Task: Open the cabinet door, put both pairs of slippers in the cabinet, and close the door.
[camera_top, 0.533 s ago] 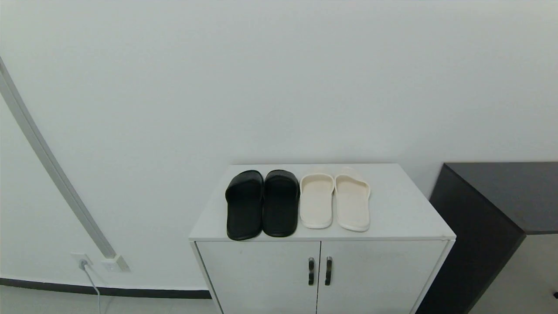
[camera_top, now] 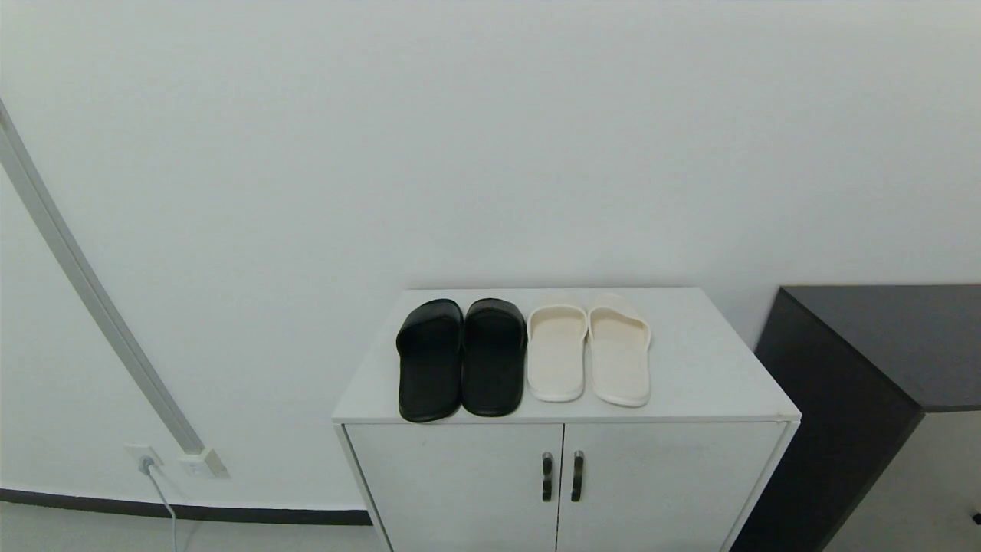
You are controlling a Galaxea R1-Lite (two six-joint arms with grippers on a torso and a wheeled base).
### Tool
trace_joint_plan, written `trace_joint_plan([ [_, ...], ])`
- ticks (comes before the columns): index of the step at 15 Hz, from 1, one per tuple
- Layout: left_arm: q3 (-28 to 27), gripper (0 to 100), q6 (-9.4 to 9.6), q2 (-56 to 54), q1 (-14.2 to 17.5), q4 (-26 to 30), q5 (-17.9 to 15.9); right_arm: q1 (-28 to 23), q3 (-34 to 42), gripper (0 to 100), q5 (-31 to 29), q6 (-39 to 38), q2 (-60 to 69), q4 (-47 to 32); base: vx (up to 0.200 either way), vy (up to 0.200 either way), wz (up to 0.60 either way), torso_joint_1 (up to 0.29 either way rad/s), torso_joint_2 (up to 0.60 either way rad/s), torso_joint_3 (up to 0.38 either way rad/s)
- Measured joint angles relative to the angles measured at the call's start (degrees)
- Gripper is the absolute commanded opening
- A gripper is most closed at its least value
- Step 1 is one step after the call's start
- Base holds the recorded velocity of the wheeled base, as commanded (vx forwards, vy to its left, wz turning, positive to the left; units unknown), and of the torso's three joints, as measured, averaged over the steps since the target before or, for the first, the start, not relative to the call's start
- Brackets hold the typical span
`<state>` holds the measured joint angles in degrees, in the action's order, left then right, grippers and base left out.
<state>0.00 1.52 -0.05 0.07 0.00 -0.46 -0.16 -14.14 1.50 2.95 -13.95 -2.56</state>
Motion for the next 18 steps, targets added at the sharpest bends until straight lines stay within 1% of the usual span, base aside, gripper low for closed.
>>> trace_joint_plan([
  [2, 0.0, 0, 0.0, 0.0, -0.02, 0.0, 0.02, 1.61, -1.54, 100, 1.89, 0.6, -10.19, 3.51, 0.0, 0.0, 0.0, 0.0, 0.0, 0.0],
  [4, 0.0, 0, 0.0, 0.0, -0.02, 0.0, -0.02, 6.3, -2.86, 100, 1.91, -1.51, -20.2, 9.2, 0.0, 0.0, 0.0, 0.0, 0.0, 0.0],
  [6, 0.0, 0, 0.0, 0.0, 0.0, 0.0, 0.02, 15.15, -5.07, 100, -2.28, -5.08, -29.77, 14.19, 0.0, 0.0, 0.0, 0.0, 0.0, 0.0],
  [8, 0.0, 0, -0.02, 0.0, 0.0, 0.0, 0.02, 26.37, -7.68, 100, -9.29, -8.45, -37.34, 18.15, 0.0, 0.0, 0.0, 0.0, 0.0, 0.0],
  [9, 0.0, 0, -0.02, 0.0, 0.0, 0.0, -0.02, 31.2, -9.42, 100, -12.76, -10.25, -41.2, 19.42, 0.0, 0.0, 0.0, 0.0, 0.0, 0.0],
  [10, 0.0, 0, -0.07, 0.0, 0.0, 0.0, -0.02, 35.16, -11.52, 100, -15.43, -12.17, -45.2, 20.24, 0.0, 0.0, 0.0, 0.0, 0.0, 0.0],
  [12, 0.0, 0, -0.11, 0.0, -0.02, 0.0, -0.02, 41.39, -17.42, 100, -18.49, -15.64, -53.69, 21.05, 0.0, 0.0, 0.0, 0.0, 0.0, 0.0],
  [15, 0.0, 0, -0.11, 0.0, -0.02, 0.02, -0.07, 45.67, -25.38, 100, -23.22, -19.26, -64.77, 21.49, 0.0, 0.0, 0.0, 0.0, 0.0, 0.0],
  [18, 0.0, 0, -0.11, 0.0, -0.05, 0.02, -0.13, 47.76, -34.32, 100, -29.16, -22.35, -76.11, 21.6, 0.0, 0.0, 0.0, 0.0, 0.0, 0.0],
])
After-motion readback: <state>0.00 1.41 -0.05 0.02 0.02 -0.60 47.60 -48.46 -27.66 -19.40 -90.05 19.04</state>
